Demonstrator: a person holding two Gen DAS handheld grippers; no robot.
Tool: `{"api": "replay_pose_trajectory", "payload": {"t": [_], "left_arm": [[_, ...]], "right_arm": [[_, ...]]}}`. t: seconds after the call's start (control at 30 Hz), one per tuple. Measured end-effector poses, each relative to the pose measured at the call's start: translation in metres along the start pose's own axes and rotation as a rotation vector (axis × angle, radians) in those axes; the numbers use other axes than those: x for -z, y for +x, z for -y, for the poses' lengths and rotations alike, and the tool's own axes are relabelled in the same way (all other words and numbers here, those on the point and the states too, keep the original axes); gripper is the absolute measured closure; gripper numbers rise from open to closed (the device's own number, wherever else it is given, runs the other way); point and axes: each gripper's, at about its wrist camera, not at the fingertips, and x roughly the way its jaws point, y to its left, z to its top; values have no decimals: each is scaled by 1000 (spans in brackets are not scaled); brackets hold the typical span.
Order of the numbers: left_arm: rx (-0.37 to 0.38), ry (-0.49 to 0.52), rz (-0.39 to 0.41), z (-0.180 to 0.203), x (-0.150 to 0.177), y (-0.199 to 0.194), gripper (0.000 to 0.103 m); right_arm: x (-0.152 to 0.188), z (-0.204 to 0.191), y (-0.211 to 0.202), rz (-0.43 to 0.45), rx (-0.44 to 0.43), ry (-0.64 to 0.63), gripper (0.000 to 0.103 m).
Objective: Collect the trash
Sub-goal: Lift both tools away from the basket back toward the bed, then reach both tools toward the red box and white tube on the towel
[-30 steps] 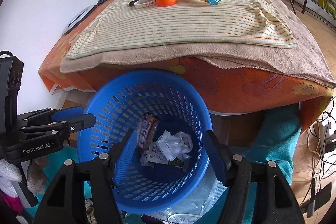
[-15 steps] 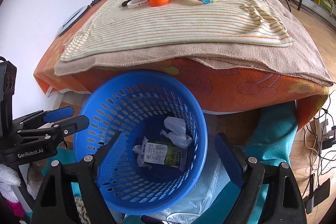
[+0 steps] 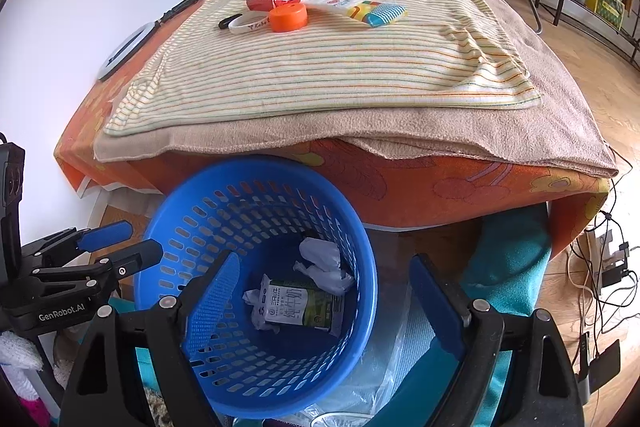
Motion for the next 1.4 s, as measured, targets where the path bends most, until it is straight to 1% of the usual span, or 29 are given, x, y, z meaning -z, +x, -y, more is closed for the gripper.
{"api": "replay_pose_trajectory", "payload": {"t": [0.13, 0.4, 0.73, 0.77, 0.8, 0.87, 1.1, 1.23, 1.4], "left_arm": [[2, -2, 1, 1, -1, -1, 36], [19, -7, 22, 5, -10, -10, 36], [31, -10, 71, 3, -37, -25, 36], [31, -9, 75, 3, -41, -25, 36], [33, -8, 79, 2, -44, -26, 36], [37, -10, 87, 1, -52, -29, 36], [41, -9, 118, -7, -87, -37, 36], [20, 15, 146, -12, -113, -43, 36], [-16, 45, 176, -21, -146, -46, 36]], "right_arm": [[-5, 0, -3, 0, 17, -5, 15], [-18, -1, -15, 37, 22, -15, 14], [-38, -4, -30, 80, 14, -40, 14], [-40, -3, -31, 86, 14, -43, 12], [-42, -3, -32, 94, 13, -45, 8], [-46, 0, -35, 120, 7, -45, 4], [-67, 10, -42, 215, 8, -69, 4], [-84, 16, -43, 242, 7, -64, 4], [-111, 27, -40, 243, 1, -31, 4]]}}
